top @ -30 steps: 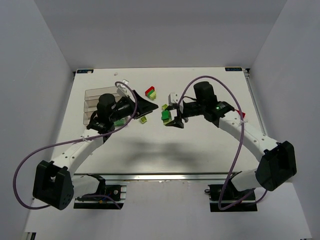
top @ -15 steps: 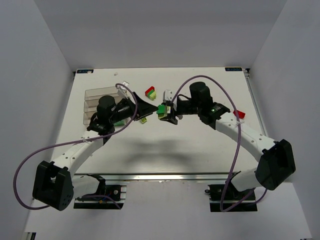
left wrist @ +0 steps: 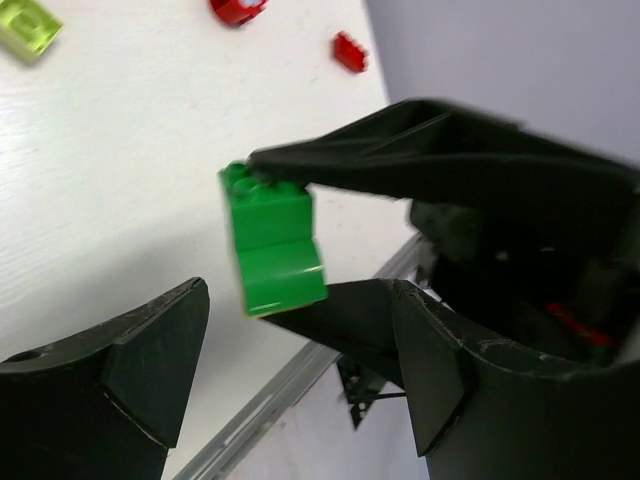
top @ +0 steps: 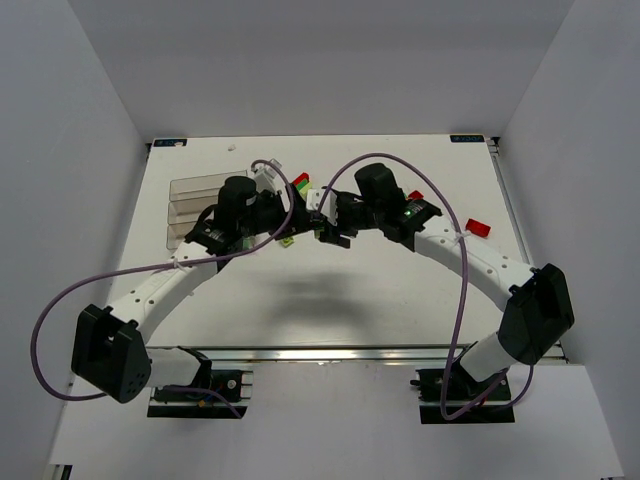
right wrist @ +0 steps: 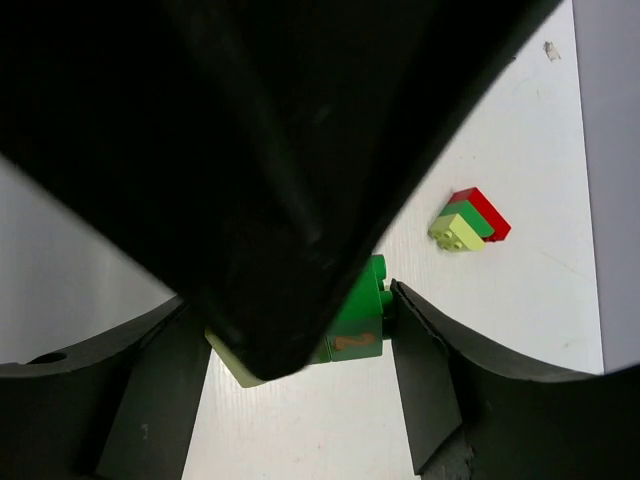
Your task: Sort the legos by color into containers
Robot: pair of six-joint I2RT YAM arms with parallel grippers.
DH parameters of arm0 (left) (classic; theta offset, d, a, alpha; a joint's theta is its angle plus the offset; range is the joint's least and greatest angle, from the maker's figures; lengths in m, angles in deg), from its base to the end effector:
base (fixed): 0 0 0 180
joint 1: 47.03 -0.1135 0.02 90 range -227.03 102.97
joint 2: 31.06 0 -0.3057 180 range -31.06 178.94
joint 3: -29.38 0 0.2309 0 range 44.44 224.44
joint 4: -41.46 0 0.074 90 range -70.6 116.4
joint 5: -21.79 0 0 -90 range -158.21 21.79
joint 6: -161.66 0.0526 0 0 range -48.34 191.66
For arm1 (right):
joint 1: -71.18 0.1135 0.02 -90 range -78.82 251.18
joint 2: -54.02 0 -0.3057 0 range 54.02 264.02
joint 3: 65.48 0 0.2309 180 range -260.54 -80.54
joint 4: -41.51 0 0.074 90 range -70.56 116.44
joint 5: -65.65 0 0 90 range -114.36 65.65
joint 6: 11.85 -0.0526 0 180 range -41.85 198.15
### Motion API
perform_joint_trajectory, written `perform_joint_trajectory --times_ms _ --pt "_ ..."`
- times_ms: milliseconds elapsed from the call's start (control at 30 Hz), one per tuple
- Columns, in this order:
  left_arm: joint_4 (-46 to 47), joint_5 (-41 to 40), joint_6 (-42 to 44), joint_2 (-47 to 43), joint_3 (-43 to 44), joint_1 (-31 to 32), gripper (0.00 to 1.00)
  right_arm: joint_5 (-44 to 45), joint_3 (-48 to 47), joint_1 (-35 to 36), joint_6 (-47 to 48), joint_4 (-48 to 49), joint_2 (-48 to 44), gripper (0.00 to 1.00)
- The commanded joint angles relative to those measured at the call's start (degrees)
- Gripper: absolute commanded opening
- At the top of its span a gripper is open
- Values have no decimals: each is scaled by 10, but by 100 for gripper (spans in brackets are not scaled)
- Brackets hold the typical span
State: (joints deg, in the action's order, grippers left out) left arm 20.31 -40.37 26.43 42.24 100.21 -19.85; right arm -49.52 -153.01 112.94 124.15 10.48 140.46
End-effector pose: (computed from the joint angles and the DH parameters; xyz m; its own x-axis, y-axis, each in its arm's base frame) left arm 0.2319 -0.1467 0.3481 -0.8080 -0.2908 -0.5124 0.2995 0.5463 -0.7822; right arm 0.2367 0.2413 0.3623 0.3727 -0.5400 -0.7546 -0.8775 0.0594 -0.4759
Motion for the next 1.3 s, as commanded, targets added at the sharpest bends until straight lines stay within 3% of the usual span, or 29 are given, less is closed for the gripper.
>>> perform_joint_trajectory --times_ms 0,300,700,1167,1267 --pt "-89 -65 57 4 26 20 83 18 -35 2 10 -11 2 16" --pt "-78 -101 57 7 27 33 80 -8 -35 6 -10 -14 -1 16" --pt "-16 -71 29 -3 2 36 78 -15 -36 11 -23 -13 5 16" --pt "-32 -88 33 18 7 48 67 -15 -46 12 -53 -2 13 16" --pt "-32 -96 34 21 14 49 60 -15 -46 16 -57 -1 13 18"
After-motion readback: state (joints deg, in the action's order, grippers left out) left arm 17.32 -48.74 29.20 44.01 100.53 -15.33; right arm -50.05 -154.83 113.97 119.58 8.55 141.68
